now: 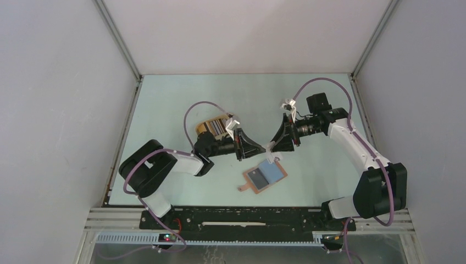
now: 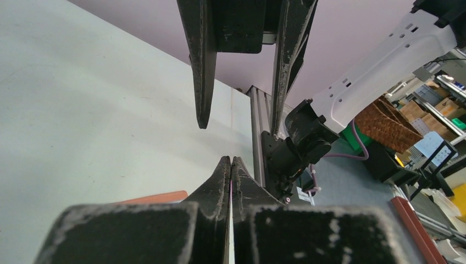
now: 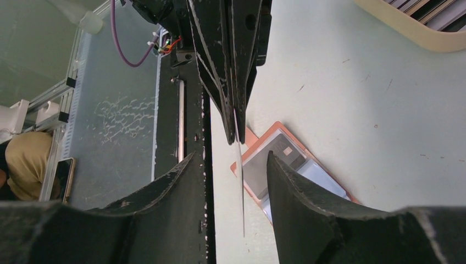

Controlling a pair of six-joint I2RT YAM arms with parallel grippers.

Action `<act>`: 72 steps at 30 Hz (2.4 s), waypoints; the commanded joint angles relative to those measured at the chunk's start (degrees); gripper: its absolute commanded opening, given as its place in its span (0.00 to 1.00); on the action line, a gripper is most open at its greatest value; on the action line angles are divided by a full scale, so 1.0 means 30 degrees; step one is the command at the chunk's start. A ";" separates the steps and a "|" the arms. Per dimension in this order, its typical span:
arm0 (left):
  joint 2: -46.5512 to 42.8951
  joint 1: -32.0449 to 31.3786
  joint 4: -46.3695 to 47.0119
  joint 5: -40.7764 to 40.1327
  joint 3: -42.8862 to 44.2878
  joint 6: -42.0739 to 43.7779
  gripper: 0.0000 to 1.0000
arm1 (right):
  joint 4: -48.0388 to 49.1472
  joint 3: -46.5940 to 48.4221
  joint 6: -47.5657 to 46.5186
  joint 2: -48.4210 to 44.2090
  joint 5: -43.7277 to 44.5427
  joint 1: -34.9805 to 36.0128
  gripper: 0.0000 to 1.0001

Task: Put the credit cards into the card holder
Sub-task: Move the card holder to the center of the board.

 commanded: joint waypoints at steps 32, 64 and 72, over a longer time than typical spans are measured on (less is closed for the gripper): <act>-0.1044 -0.0208 -0.2015 -0.0437 0.0437 0.1598 0.11 | -0.2879 0.1825 -0.3005 0.1040 0.1401 0.0626 0.00; -1.3962 -0.3889 -0.8325 -2.1002 -0.7375 0.4538 1.00 | 0.2952 -0.0352 0.4435 0.5543 0.3278 0.0831 0.00; -0.9645 -0.4529 -0.7010 -1.7771 -0.6837 0.0849 0.70 | 0.3400 -0.0361 0.5308 0.6959 0.4438 0.1322 0.00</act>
